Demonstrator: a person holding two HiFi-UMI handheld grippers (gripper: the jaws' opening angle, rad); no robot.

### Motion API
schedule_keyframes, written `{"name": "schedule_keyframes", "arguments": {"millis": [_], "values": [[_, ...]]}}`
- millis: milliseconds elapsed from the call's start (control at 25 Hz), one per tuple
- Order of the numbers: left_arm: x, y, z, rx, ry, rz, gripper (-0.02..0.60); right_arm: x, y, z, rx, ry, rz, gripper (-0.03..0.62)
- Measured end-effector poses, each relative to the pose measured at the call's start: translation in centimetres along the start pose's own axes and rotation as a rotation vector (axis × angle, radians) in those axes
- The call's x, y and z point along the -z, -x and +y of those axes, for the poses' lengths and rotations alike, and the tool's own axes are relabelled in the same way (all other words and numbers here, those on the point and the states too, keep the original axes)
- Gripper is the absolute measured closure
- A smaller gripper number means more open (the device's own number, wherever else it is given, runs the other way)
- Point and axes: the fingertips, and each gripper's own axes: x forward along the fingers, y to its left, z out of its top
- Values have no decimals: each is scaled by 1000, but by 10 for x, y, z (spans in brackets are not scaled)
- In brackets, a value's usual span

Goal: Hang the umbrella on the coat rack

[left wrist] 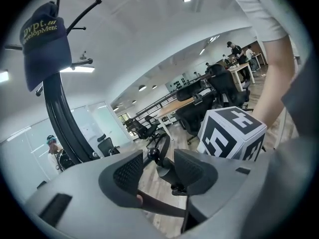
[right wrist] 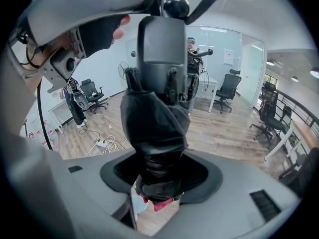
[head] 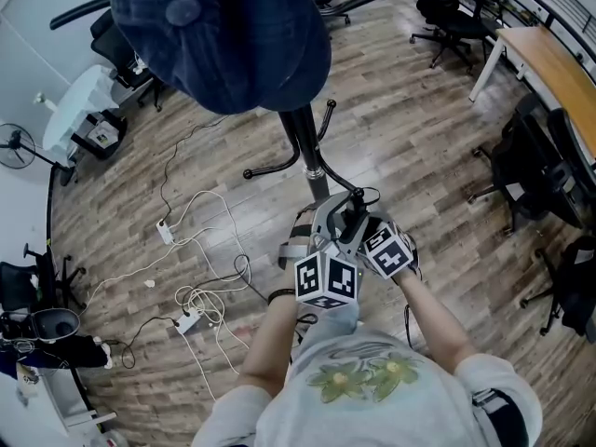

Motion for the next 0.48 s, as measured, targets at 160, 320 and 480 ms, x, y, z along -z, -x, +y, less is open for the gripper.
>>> {"name": "schedule_keyframes", "arguments": {"millis": [160, 320, 480], "values": [[0, -1, -1, 0, -16, -2, 415, 1, -2, 2, -4, 0, -2, 370], [-4, -3, 4, -9, -7, -5, 508, -3, 0, 0, -7, 2, -9, 370], [-5, -5, 9, -13, 13, -5, 551, -7, 1, -3, -9, -2, -5, 370]]}}
